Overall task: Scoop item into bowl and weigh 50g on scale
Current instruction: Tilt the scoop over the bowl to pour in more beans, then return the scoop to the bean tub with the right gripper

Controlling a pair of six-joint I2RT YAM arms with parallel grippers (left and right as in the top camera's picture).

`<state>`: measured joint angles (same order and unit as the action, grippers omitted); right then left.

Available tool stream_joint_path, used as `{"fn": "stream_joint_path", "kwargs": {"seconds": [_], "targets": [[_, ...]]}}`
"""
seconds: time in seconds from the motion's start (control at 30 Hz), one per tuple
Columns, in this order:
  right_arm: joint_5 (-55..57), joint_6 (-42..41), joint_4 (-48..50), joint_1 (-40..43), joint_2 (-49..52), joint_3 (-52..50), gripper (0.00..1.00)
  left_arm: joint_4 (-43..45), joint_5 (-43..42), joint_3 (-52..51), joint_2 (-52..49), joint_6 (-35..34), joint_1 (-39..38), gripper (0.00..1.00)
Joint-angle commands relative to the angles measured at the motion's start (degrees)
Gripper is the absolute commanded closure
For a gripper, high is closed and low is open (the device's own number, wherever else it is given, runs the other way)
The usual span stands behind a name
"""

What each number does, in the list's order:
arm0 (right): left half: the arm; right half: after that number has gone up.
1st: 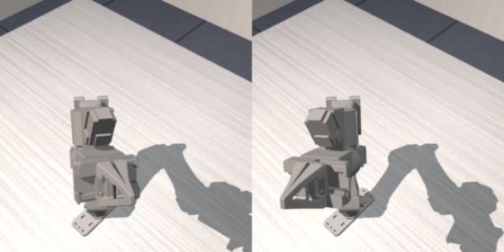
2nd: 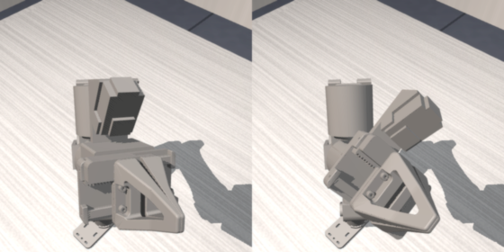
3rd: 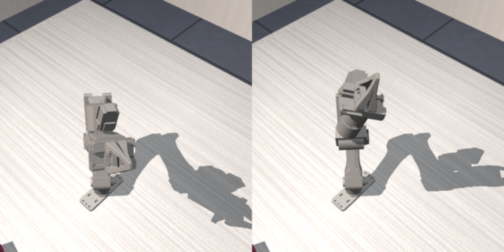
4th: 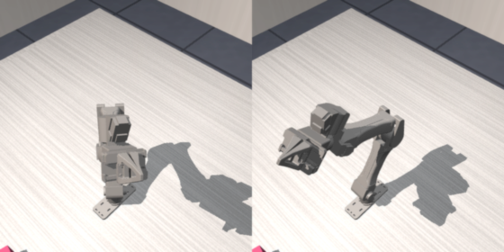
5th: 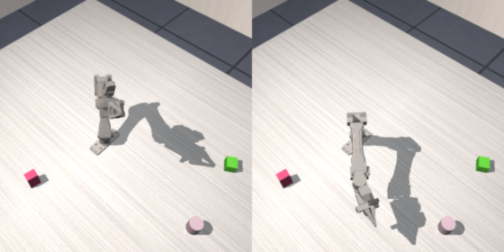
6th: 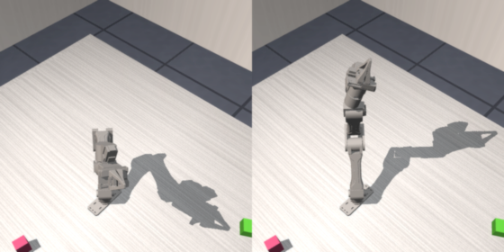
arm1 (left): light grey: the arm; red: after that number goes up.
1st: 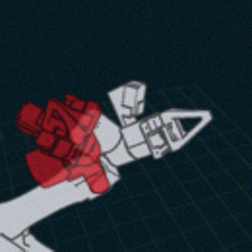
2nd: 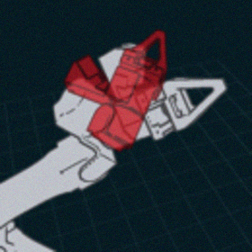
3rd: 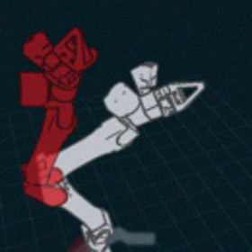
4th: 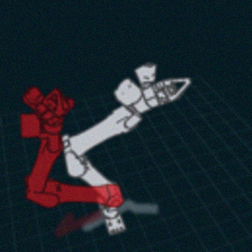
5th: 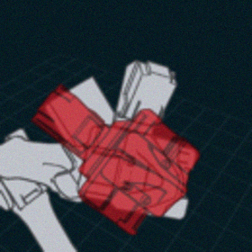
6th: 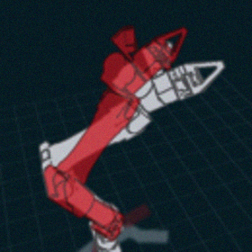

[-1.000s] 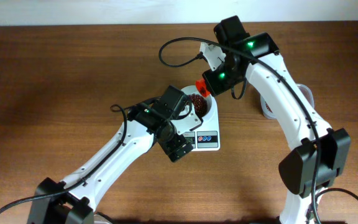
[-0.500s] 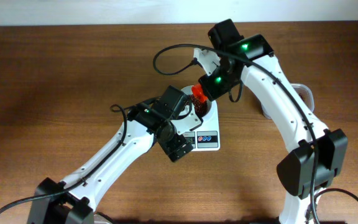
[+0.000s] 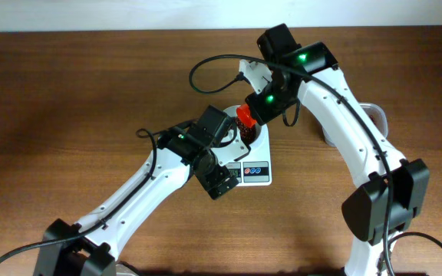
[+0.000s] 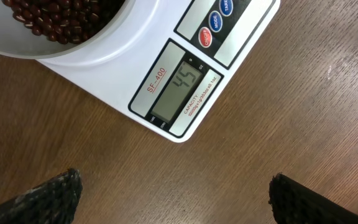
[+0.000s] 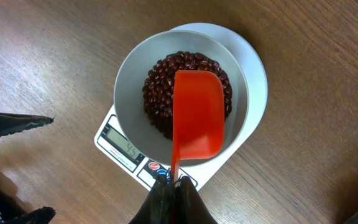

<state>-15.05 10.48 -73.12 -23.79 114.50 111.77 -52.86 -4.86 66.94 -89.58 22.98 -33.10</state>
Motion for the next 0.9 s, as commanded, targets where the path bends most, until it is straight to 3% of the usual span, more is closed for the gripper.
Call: {"fn": "stream_joint_path", "kwargs": {"seconds": [0.0,0.17,0.37,0.53,0.7,0.87], "targets": [[0.52,-0.46,0.31,-0.20,-0.13,0.98,0.96,0.11,0.20,-0.39,0.35,0.74,-0.15,0.01],[0.00,-8.04,0.42,4.72,-0.13,0.98,0.96,0.11,0.20,-0.39,0.35,0.74,-0.13,0.01],[-8.50,-8.04,-5.60,20.46,-0.13,0.98,0.96,0.11,0.20,-0.39,0.35,0.74,-0.13,0.01],[-8.44,-9.49,-8.24,32.98,-0.13,0.96,0.96,0.11,0.20,-0.39,0.35,0.74,-0.13,0.01],[4.02,-12.85,-8.33,36.92,-0.11,0.11,0.96,0.11,0.20,-0.39,0.35,0.74,-0.13,0.01],[4.79,-14.01,-3.37,34.40,0.22,-7.37,0.96,0.11,0.20,-0.39,0.35,0.74,-0.13,0.01]]}}
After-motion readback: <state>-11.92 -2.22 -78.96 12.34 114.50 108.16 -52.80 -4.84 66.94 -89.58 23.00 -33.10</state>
